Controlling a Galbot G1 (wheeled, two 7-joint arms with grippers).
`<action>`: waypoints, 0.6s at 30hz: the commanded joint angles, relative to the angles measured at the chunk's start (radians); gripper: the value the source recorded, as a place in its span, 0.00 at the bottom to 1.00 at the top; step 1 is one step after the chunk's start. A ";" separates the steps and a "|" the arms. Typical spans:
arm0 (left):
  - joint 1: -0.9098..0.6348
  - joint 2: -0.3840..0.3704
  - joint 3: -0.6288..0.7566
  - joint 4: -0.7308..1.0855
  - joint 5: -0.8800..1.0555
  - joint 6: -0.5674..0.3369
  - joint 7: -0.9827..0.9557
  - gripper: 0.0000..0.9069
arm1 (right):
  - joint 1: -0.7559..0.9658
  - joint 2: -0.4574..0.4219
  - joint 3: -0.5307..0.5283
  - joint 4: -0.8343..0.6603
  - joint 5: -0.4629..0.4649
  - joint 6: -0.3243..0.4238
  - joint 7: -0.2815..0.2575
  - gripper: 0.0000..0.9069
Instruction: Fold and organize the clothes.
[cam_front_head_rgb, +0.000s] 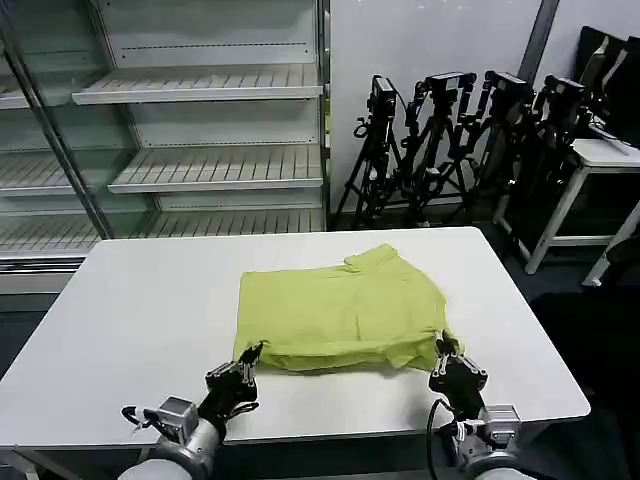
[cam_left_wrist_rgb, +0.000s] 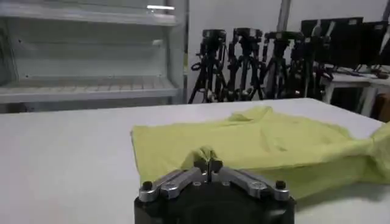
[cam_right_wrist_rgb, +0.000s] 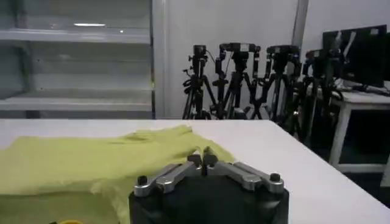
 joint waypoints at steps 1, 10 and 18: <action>-0.095 0.007 -0.003 0.049 -0.045 -0.012 -0.020 0.02 | 0.062 -0.012 -0.013 -0.037 0.007 0.000 -0.001 0.00; -0.128 0.006 0.018 0.095 -0.045 -0.016 -0.064 0.02 | 0.149 -0.031 -0.032 -0.105 0.014 -0.010 -0.001 0.00; -0.154 -0.004 0.041 0.147 -0.021 -0.023 -0.092 0.02 | 0.221 -0.029 -0.053 -0.185 0.015 -0.006 0.008 0.00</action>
